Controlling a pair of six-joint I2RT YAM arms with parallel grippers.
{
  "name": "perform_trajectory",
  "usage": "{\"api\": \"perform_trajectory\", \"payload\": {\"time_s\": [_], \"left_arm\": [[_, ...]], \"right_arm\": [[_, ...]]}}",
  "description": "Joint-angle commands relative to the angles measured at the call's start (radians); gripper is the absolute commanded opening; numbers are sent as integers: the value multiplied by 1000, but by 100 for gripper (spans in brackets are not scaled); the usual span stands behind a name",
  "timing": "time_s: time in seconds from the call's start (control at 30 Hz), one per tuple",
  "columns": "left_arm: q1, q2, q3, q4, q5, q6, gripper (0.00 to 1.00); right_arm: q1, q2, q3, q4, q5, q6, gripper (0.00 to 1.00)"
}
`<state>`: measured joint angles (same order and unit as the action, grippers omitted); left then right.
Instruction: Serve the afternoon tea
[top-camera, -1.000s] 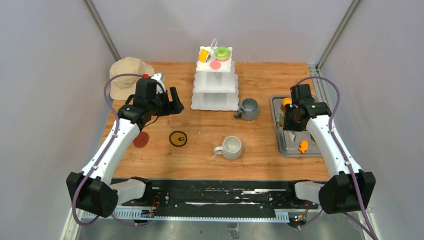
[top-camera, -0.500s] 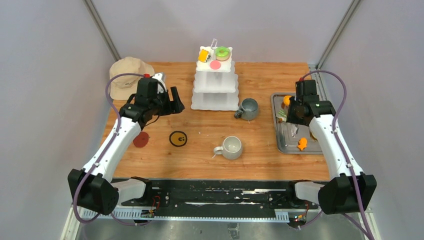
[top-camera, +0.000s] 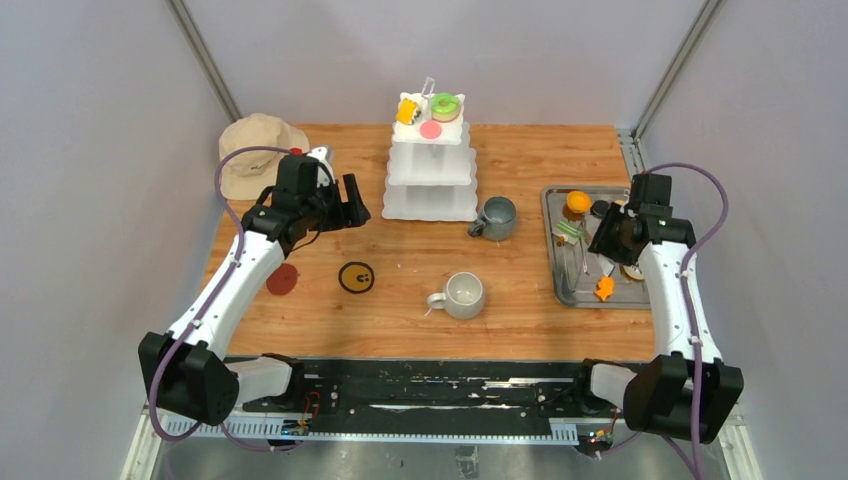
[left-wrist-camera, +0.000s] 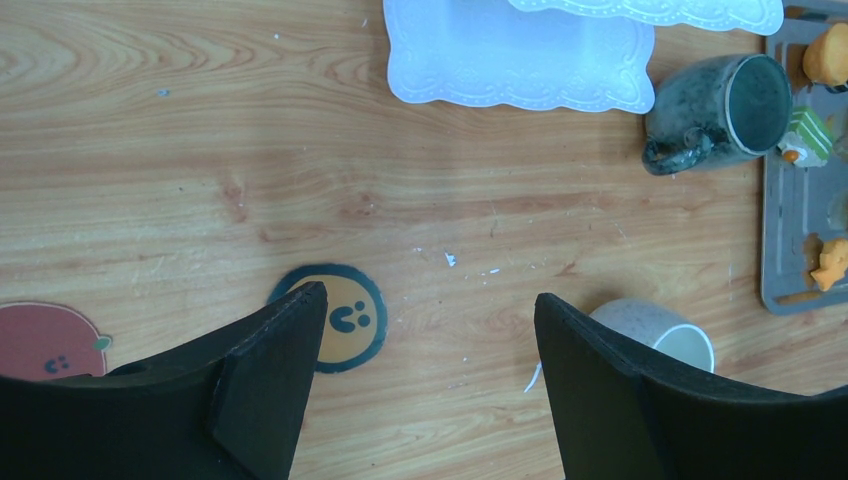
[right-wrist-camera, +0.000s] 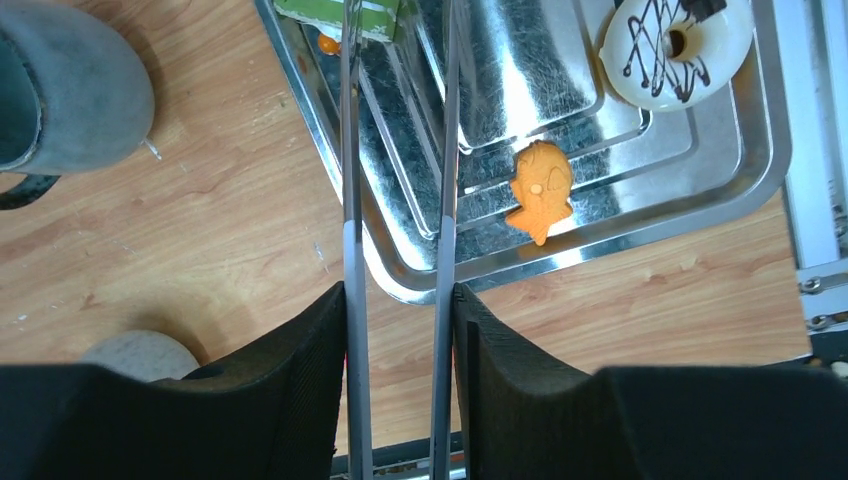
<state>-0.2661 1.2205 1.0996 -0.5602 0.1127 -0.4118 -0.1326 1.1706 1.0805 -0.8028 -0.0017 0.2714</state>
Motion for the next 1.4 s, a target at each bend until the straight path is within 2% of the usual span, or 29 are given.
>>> {"api": "perform_trajectory", "payload": {"time_s": [0.0,0.3,0.53,0.83,0.93,1.37], "left_arm": [[-6,-2,26,19,8,6,80],[-7,-5,26,14,7,5,80],[-7,-13,26,10,3,5,80],[-7,-20,23,9,3,4,80],[-7,-24,22,5,1,7,81],[-7,-37,16,5,5,7,80]], "right_arm": [[-93,-32,-47,63,-144,47,40],[-186,-54,-120,123,-286,91,40],[-199,-62,-146,147,-321,108,38],[-205,-59,-173,162,-372,140,17],[-208,-82,-162,148,-348,142,2],[-210,-176,-134,104,-262,135,1]]}}
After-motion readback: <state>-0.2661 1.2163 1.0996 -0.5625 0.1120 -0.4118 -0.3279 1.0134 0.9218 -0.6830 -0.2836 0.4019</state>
